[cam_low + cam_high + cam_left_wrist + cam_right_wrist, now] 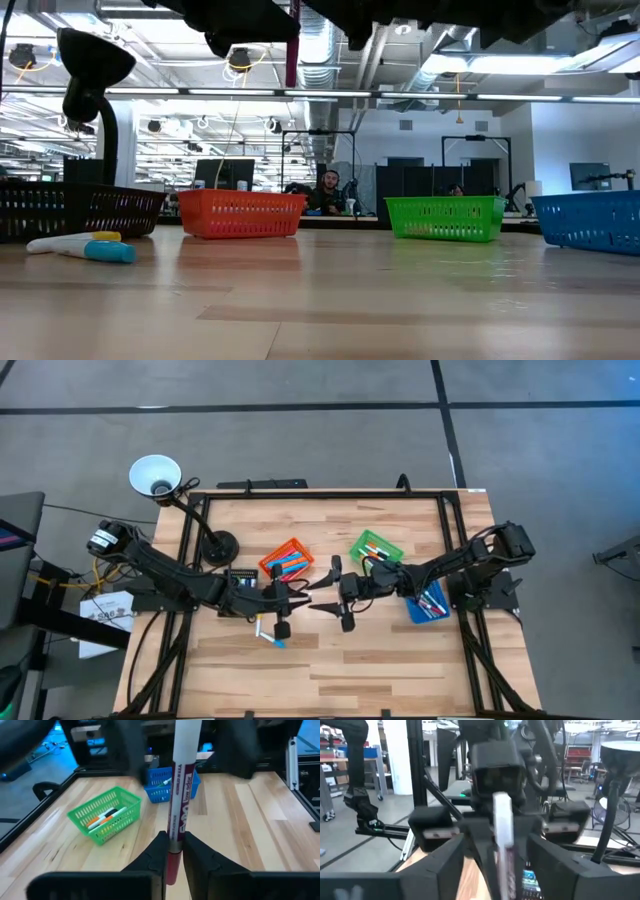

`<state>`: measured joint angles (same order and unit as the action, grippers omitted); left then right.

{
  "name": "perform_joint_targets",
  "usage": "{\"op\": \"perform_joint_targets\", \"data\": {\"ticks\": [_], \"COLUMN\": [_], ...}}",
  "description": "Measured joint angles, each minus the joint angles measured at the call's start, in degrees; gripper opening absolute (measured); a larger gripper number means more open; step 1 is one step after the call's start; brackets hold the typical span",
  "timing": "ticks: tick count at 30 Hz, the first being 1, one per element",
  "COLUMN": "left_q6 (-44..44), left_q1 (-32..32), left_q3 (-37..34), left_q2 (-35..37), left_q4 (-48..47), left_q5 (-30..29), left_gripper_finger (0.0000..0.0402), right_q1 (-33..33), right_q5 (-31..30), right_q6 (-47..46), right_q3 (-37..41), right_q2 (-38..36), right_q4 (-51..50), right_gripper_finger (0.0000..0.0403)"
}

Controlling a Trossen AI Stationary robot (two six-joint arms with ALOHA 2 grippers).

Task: Pick & Place Markers
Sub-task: Put the violet marker pen into the blue bin

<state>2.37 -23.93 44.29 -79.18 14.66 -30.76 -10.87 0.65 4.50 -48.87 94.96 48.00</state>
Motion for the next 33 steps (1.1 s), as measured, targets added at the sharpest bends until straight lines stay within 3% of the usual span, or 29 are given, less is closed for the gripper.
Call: {"op": "perform_joint_targets", "data": {"ticks": [5, 17, 22, 28, 33], "left_q6": [0.00, 1.47, 1.33, 1.27, 1.26], "left_q1": [0.31, 1.49, 1.54, 1.54, 1.54], "left_q3": [0.00, -0.02, -0.02, -0.02, -0.09], "left_q2": [0.00, 0.00, -0.02, -0.02, -0.07], "left_q4": [0.04, -0.08, -0.13, -0.01, -0.51], "left_q5": [-0.03, 0.19, 0.17, 0.06, 0.06], "left_gripper_finger": [0.0041, 0.0048, 0.0057, 0.0083, 0.0100], "right_q1": [0.10, 0.90, 0.90, 0.86, -0.29], "right_q5": [-4.04, -3.61, -3.59, -3.65, -7.27], "right_q6": [0.01, 0.67, 0.59, 0.41, -3.83], "right_q3": [-1.41, -1.54, -1.55, -1.59, -1.63], "right_q2": [0.07, 0.05, 0.02, -0.04, -1.44], "right_q4": [-5.05, -5.79, -6.09, -10.42, -16.02], "right_gripper_finger": [0.0149, 0.0038, 0.0027, 0.0055, 0.0034]}}
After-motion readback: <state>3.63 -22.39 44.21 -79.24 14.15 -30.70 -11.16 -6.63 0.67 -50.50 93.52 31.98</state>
